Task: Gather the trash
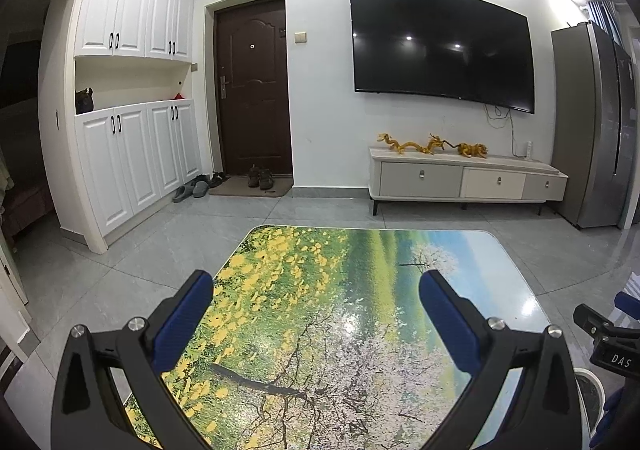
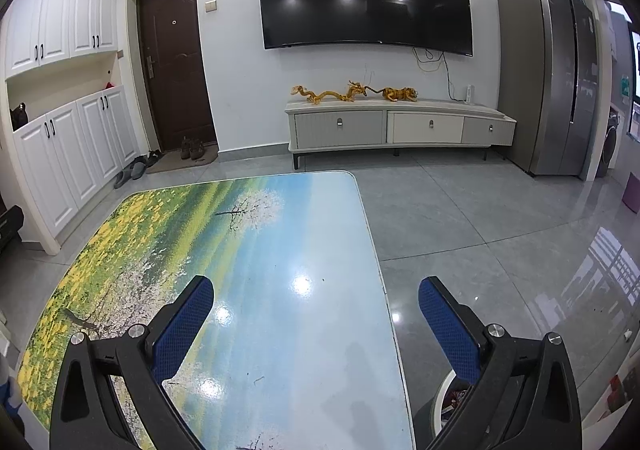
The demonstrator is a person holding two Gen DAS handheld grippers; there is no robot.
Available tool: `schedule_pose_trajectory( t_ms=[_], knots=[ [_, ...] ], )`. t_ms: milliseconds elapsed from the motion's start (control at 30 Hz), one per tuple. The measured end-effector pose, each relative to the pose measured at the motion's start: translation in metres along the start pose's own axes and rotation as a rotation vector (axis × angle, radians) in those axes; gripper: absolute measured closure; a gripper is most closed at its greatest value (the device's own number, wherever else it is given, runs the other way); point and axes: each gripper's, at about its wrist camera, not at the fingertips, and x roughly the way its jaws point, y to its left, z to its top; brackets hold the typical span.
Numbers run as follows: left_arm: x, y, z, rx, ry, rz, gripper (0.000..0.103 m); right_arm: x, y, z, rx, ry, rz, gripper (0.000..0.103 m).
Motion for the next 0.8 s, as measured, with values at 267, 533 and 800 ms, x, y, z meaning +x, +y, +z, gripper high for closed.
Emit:
schedule_pose_trajectory(
  t_ms=[267, 533, 800],
  knots=[
    [0.003, -0.0022, -0.0034, 0.015, 0.022, -0.016, 0.0, -0.0005, -0.0002, 0.0005, 0.0, -0.004, -0.011, 0.0],
    [0.0057, -0.0014, -0.0058, 0.018, 0.039, -0.029, 0.0, -0.0018, -0.0001, -0.0024, -0.005, -0.013, -0.034, 0.0],
    [0.0084, -0.0027, -0.0086, 0.023, 0.064, -0.049, 0.0, -0.0023, -0.0032, -0.004, 0.003, -0.016, -0.051, 0.0]
  ],
)
